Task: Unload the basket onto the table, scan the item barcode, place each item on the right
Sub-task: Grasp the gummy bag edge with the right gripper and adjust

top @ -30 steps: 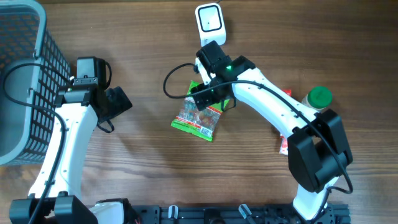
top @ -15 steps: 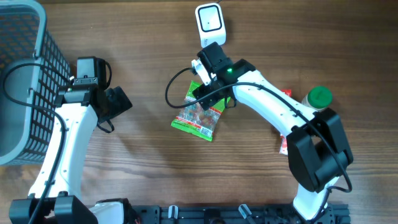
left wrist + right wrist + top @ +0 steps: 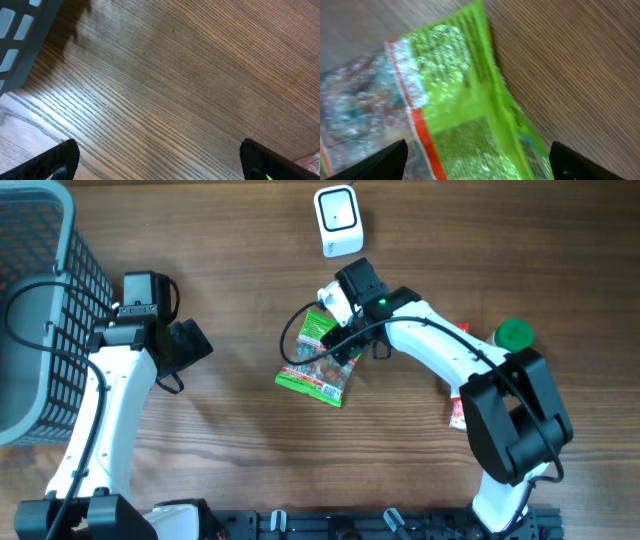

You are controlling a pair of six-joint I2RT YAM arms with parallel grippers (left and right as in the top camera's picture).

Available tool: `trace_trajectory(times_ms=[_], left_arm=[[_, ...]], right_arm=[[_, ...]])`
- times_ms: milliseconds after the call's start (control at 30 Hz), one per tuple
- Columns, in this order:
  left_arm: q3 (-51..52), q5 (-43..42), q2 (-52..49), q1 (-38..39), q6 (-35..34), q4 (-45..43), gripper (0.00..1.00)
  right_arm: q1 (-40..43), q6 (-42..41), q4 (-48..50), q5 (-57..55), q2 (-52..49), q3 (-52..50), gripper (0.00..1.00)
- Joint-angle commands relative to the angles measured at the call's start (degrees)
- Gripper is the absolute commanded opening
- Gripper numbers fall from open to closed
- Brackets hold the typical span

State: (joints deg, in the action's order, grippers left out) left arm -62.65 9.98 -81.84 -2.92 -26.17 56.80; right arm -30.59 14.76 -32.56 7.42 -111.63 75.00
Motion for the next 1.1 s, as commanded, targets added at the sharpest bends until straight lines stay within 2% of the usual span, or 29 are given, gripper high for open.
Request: trace_trajectory(times_ms=[0,167,267,367,533,833,1067], left_arm=[[-0.81,-0.11,0.20,-0.26,0.46,0.02,1.00],[-0.81,-0.11,0.20,-0.26,0.46,0.02,1.00],[-0.81,-0.11,0.20,-0.26,0.46,0.02,1.00],[-0.79,-0.11,0.20,-0.26,0.46,0.02,1.00],[-0.79,-0.11,0.20,-0.24,0.46,0.02,1.00],[-0.81,-0.11,0.20,-0.24,0.46,0.02,1.00],[-0.79,-0.11,0.20,-0.26,0.46,0.02,1.00]], right_arm=[[-0.20,3.21,3.08,4.28,1.22,-2.27,0.92],[-0.20,0.90,2.95,5.09,1.22,-5.25,0.92],[-0.20,-1.49,1.14,9.35,1.22,-6.80,0.91],[-0.20,-2.89,-4.87,13.60,1.22,-7.08,0.89],[-0.20,-9.46,-10.97,13.68,1.22,-7.08,0.89],[-0.20,-13.44,-5.46,17.55,1.29,-4.92,0.88],[-1.68,-14.80,-3.69,10.49,1.29,-4.98,0.89]])
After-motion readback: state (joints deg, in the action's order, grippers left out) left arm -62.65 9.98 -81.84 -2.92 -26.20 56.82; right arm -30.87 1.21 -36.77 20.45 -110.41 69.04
